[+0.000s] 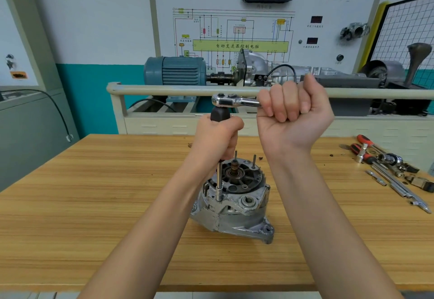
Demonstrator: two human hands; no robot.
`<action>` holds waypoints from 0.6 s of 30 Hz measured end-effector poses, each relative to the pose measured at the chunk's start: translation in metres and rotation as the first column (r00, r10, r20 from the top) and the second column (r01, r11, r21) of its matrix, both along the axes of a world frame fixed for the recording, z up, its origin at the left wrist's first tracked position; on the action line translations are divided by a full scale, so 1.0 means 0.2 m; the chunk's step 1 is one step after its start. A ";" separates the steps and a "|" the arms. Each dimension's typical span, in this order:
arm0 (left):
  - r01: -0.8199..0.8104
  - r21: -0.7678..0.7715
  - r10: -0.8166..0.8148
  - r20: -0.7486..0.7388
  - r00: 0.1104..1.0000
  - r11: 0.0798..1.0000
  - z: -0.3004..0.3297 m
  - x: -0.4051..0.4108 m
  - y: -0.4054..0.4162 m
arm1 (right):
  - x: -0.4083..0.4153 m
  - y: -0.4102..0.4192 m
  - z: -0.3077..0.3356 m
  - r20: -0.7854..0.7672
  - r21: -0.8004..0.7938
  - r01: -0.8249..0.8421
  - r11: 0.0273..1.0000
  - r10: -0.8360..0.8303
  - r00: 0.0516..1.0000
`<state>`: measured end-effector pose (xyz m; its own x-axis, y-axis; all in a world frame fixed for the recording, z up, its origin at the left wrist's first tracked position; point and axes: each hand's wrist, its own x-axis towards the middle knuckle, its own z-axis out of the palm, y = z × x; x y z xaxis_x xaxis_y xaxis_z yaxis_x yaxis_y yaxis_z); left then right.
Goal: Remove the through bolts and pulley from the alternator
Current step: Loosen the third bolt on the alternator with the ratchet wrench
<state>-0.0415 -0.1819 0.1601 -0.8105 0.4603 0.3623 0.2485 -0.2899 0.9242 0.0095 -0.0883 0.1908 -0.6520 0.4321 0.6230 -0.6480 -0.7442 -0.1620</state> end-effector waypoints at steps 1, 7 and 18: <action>-0.047 0.003 0.047 0.005 0.999 0.999 0.00 0.00 0.01 | 0.02 -0.02 -0.01 -0.026 0.048 0.080 0.996 -0.079 0.997; -0.144 0.016 0.144 -0.006 0.990 0.989 0.00 0.02 0.03 | 0.06 -0.12 -0.06 -0.207 0.162 0.356 0.920 -0.321 0.924; 0.290 -0.123 -0.292 0.004 0.956 0.949 0.07 -0.03 -0.03 | -0.20 0.16 0.02 0.114 -0.268 -0.508 0.818 0.551 0.827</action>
<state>-0.0479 -0.1874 0.1740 -0.6300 0.7166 0.2993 0.1829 -0.2376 0.9540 -0.0309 -0.0562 0.1947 -0.9086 0.0964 0.4063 -0.1185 -0.9925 -0.0295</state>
